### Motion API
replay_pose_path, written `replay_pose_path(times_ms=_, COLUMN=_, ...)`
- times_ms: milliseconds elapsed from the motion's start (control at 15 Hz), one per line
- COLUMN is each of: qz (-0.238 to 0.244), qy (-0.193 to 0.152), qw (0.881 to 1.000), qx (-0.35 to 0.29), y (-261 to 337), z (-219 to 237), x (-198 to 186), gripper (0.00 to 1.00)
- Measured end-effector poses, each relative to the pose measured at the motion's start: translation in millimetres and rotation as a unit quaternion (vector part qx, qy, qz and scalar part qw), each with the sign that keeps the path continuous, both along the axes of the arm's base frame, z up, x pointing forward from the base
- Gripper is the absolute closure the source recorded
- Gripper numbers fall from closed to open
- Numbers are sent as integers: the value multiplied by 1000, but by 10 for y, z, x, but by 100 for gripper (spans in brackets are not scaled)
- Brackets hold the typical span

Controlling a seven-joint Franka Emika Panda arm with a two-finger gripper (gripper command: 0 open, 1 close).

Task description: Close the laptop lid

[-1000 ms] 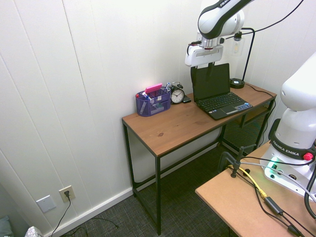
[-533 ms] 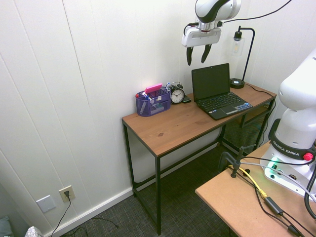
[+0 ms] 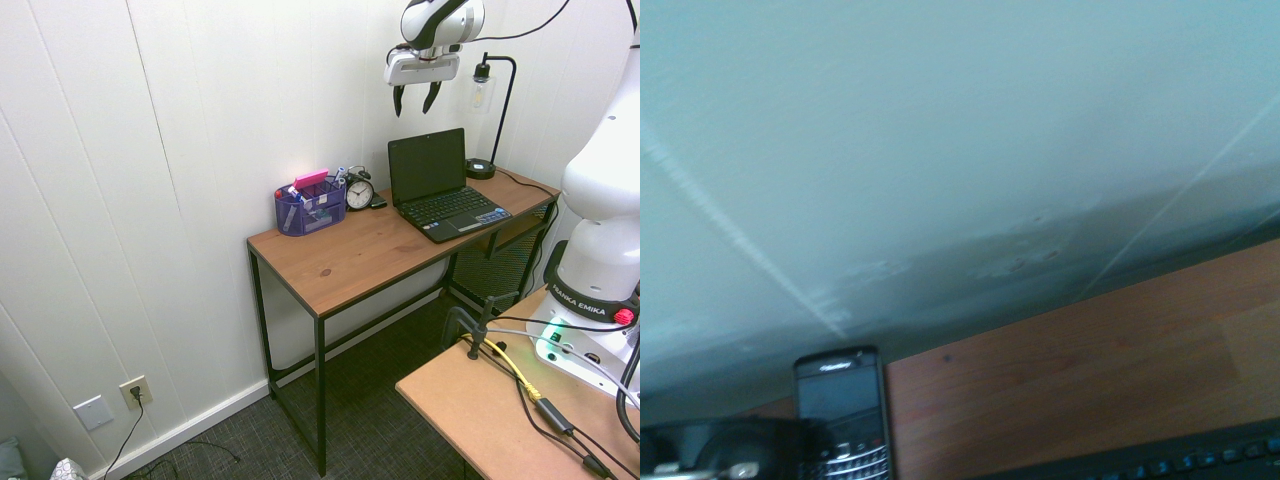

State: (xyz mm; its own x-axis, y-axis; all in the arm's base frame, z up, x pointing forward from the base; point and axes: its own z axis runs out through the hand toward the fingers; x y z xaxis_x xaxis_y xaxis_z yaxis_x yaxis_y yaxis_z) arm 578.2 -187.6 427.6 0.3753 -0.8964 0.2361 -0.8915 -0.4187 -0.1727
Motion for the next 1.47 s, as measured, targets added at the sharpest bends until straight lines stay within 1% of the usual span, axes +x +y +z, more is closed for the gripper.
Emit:
replay_pose_path(times_ms=67, qz=-8, qy=1, qw=1000, qx=-2, y=-100, z=-21, x=22, gripper=100)
replay_pose_path(times_ms=333, qz=-35, qy=7, qw=999, qx=-5, y=-436, z=-183, x=119, gripper=100)
replay_pose_path(times_ms=667, qz=-53, qy=16, qw=998, qx=0, y=-613, z=-478, x=272, gripper=100)
replay_pose_path(times_ms=867, qz=-64, qy=23, qw=998, qx=2, y=-740, z=-690, x=275, gripper=100)
replay_pose_path(times_ms=1067, qz=-70, qy=25, qw=997, qx=3, y=-805, z=-796, x=266, gripper=100)
replay_pose_path(times_ms=1467, qz=-66, qy=29, qw=997, qx=2, y=-804, z=-872, x=270, gripper=100)
